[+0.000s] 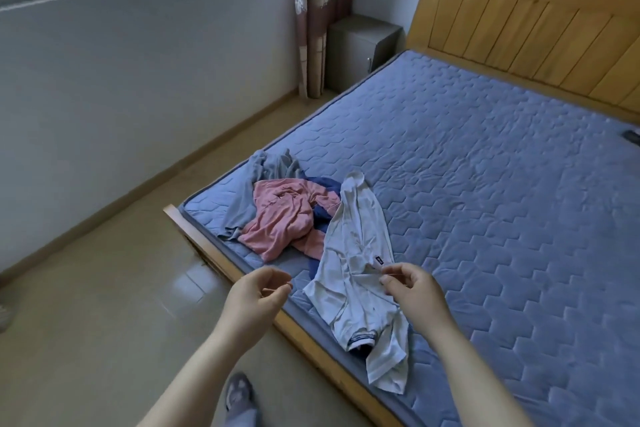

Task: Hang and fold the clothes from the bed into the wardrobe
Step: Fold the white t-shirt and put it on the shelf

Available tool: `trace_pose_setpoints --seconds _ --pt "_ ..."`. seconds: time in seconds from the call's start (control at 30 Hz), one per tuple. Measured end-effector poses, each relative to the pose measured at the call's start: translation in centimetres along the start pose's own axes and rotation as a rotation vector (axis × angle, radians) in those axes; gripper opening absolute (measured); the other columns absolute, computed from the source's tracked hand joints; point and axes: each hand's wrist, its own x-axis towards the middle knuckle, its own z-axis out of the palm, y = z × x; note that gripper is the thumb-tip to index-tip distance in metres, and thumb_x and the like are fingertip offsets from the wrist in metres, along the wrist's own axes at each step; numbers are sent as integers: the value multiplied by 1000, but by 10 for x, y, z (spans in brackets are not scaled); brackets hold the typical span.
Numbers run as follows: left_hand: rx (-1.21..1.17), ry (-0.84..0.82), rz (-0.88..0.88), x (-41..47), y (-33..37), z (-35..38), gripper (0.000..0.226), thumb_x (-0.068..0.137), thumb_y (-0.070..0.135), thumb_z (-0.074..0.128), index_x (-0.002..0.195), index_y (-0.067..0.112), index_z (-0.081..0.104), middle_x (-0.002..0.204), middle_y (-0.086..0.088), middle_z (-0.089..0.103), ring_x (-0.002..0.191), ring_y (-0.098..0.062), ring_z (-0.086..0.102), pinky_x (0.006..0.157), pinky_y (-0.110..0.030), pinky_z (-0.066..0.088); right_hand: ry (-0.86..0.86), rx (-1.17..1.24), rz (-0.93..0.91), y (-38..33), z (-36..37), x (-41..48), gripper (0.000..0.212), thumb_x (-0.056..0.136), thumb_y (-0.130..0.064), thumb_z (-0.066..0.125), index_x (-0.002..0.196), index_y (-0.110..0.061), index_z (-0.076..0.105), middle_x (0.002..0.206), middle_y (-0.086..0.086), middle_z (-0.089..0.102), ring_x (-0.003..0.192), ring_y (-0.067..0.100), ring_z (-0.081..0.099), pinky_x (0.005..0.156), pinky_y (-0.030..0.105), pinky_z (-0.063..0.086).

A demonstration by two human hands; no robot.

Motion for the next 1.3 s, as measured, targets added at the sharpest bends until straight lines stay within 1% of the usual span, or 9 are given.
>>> trace_pose_setpoints --seconds 0.1,0.17,0.23,0.5,0.7,0.93,1.07,1.23,1.3 --pt "70 -97 2 41 -12 -3 13 87 19 67 91 31 68 92 9 73 86 -3 66 76 -24 53 37 -32 103 14 14 21 9 90 -16 65 91 -24 67 89 -2 70 86 17 67 80 32 53" --pt "125 -145 17 69 -19 -5 12 87 22 66 89 34 67 90 12 71 81 6 62 64 -9 44 73 -35 182 21 25 32 9 91 -16 64 92 -24 67 92 -1 70 90 18 67 83 34 54" --pt "149 -195 13 97 -25 -9 11 87 23 66 88 34 67 88 12 70 78 9 60 56 -4 39 107 -40 258 29 38 39 6 91 -16 64 93 -21 67 94 1 70 91 20 67 84 35 54" --pt "292 -464 -46 182 -49 -16 13 89 19 64 101 20 69 96 6 69 85 -5 62 65 -18 43 162 -121 597 47 78 41 13 92 -15 57 95 -10 69 93 6 69 94 24 64 82 33 50" --pt "272 -588 -160 220 -44 9 11 87 13 62 90 20 69 89 0 74 84 -17 68 79 -36 54 195 -77 736 72 78 53 15 92 -13 56 79 -14 65 86 7 67 88 28 63 78 36 50" --pt "412 -657 -201 249 -32 64 16 87 10 59 81 23 66 84 -3 74 83 -23 69 78 -36 53 183 37 856 124 59 85 23 90 -13 54 68 -17 62 68 -1 59 72 20 54 68 32 43" --pt "508 -715 -212 263 -30 99 22 87 10 57 74 27 63 89 -3 73 83 -21 67 73 -28 50 187 119 937 158 61 98 24 89 -11 49 65 -12 53 63 6 51 66 20 46 63 32 37" --pt "576 -721 -280 288 -44 125 18 88 10 56 73 16 65 88 -10 73 72 -22 64 64 -26 49 210 320 1082 192 74 110 25 88 -4 46 65 -9 52 56 4 51 52 18 45 48 23 36" --pt "607 -730 -311 296 -54 134 16 88 9 54 77 9 66 88 -11 73 71 -20 63 63 -25 48 253 451 1133 204 81 115 21 91 -5 48 72 -9 56 65 7 57 55 17 50 49 23 40"
